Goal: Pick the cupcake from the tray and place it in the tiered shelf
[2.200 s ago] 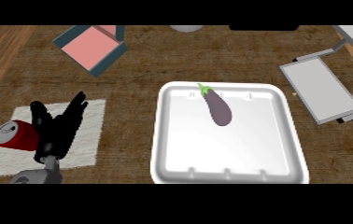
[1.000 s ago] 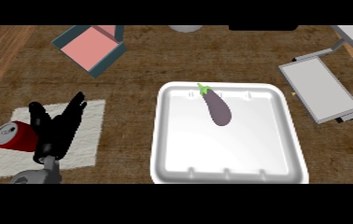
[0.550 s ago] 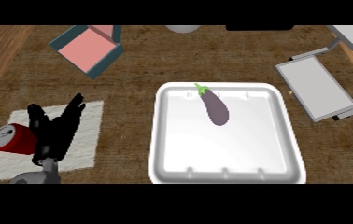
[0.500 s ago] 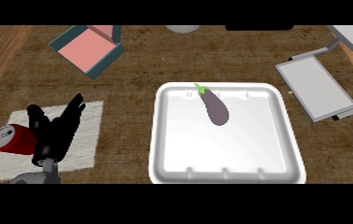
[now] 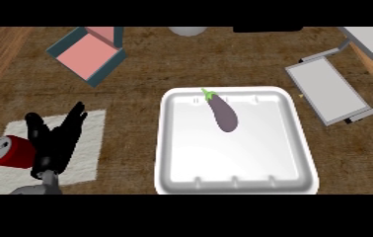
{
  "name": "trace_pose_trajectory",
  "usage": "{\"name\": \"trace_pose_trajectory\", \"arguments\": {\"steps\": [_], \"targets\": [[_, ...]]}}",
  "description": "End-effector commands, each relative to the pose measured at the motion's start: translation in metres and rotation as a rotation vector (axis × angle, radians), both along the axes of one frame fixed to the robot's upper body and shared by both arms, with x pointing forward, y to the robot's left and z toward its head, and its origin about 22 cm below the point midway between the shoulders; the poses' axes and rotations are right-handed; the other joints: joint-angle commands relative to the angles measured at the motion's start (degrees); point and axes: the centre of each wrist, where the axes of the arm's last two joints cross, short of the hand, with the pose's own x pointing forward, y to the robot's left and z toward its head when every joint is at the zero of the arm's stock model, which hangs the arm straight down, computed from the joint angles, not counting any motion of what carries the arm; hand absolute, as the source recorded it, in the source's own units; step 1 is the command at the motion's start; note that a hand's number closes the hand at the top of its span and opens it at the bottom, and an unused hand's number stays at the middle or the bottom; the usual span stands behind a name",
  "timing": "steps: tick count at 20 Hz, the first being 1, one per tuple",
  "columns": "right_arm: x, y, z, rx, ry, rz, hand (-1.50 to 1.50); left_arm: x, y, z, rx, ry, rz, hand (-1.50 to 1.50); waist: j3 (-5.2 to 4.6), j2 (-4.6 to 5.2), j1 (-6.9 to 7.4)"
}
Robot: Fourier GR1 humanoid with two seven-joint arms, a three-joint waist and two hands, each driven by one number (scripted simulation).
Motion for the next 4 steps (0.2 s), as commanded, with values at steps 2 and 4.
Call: {"name": "trace_pose_trajectory", "arguments": {"steps": [2,4], "targets": [[-0.056,0.023,-0.003,0.072,-0.014,0.051,-1.50,0.000,-0.001,-0.015,-0.013,0.064,0.018,0.00,-0.27,0.22,-0.85],[-0.081,0.022,-0.004,0.049,-0.010,0.039,-1.50,-0.008,0.003,-0.011,-0.020,0.047,0.003,0.00,-0.23,0.33,-0.11]]}}
